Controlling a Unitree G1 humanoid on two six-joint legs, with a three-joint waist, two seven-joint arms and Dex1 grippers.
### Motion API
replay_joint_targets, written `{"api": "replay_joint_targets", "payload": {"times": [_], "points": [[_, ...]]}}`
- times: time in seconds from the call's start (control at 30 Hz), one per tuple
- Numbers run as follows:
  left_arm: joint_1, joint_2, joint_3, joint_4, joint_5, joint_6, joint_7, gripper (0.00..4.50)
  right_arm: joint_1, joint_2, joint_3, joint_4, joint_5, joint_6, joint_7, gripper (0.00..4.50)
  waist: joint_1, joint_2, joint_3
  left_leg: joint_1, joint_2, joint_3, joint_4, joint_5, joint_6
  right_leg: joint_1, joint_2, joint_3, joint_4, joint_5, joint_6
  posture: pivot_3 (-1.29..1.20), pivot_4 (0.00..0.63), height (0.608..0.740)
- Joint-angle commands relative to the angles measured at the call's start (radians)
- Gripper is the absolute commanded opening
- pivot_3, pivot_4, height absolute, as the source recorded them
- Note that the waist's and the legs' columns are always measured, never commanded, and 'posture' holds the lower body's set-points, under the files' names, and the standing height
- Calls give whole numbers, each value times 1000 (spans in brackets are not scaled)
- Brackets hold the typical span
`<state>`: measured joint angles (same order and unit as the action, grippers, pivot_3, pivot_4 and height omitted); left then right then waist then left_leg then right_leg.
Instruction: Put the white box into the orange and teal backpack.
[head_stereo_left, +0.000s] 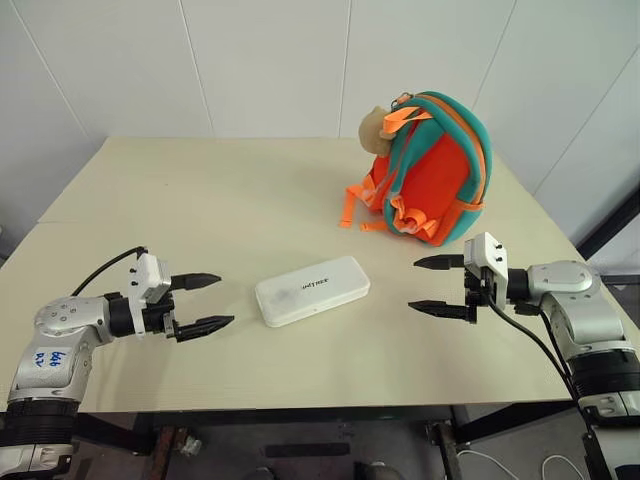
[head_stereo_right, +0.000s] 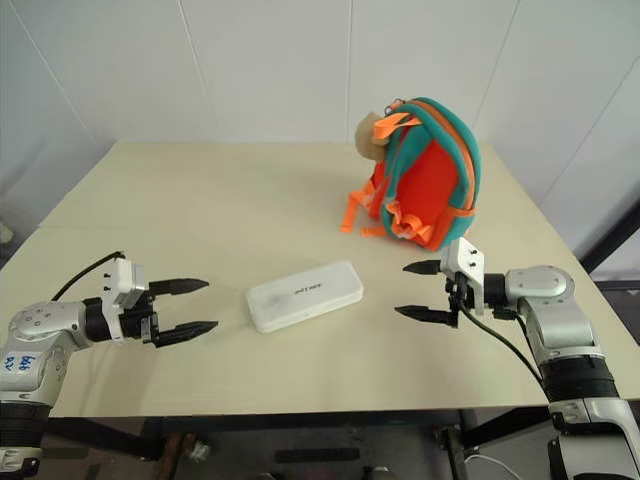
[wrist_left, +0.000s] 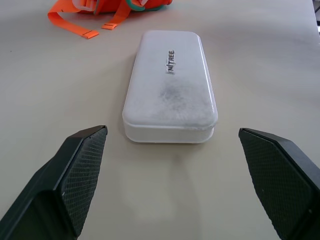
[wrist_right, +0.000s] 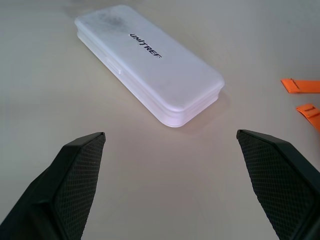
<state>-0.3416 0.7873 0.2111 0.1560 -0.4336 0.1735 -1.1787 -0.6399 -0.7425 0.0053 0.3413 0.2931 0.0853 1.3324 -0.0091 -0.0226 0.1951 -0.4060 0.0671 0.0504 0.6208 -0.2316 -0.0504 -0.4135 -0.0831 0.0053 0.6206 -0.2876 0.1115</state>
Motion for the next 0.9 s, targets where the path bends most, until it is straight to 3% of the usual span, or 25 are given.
{"api": "replay_joint_targets", "payload": {"times": [0.03, 0.17, 0.27, 0.33, 0.63, 0.73, 0.9], "points": [[4, 4, 32, -59, -31, 6, 14, 4500, -53, 1, 2, 28, -12, -26, 10, 4453, -2, 0, 0, 0, 0, 0, 0, 0, 0, 0, 0, 0, 0, 0, 0, 0, 150, 740], [34, 1, 41, -75, -18, -5, 43, 4500, -101, 26, 21, 96, -30, -43, 16, 4453, -8, 0, 0, 0, 0, 0, 0, 0, 0, 0, 0, 0, 0, 0, 0, 0, 150, 740], [54, 8, 39, -47, 20, -35, 71, 4318, -158, 65, 37, 206, -60, -93, 4, 3821, -18, 0, 0, 0, 0, 1, 0, 0, 0, 0, 0, 1, 0, 0, 0, 0, 150, 740], [62, 5, 51, -42, 17, -29, 96, 3926, -191, 91, 45, 283, -85, -136, -2, 3206, -21, 0, 0, 0, 0, 1, 0, 0, 0, 0, 0, 1, 0, 0, 0, 0, 150, 740], [155, 14, 30, -138, 41, 51, 191, 1120, -369, 197, 79, 700, -218, -348, -58, 61, -26, 0, 0, 1, 0, 2, 0, 0, 0, -1, 0, 2, 1, 0, 0, 0, 150, 740], [145, 12, -35, -150, 102, 81, 225, 254, -412, 217, 100, 788, -279, -384, -107, 0, -21, 0, 0, 1, 0, 1, 0, 0, 0, 0, 0, 2, 1, 0, 0, 0, 150, 740], [112, 1, -92, -165, 119, 116, 233, 254, -455, 263, 98, 862, -321, -408, -164, 0, -23, 0, 0, 1, 0, 2, 0, 0, 0, -1, 0, 2, 2, 0, 0, 0, 150, 740]]}}
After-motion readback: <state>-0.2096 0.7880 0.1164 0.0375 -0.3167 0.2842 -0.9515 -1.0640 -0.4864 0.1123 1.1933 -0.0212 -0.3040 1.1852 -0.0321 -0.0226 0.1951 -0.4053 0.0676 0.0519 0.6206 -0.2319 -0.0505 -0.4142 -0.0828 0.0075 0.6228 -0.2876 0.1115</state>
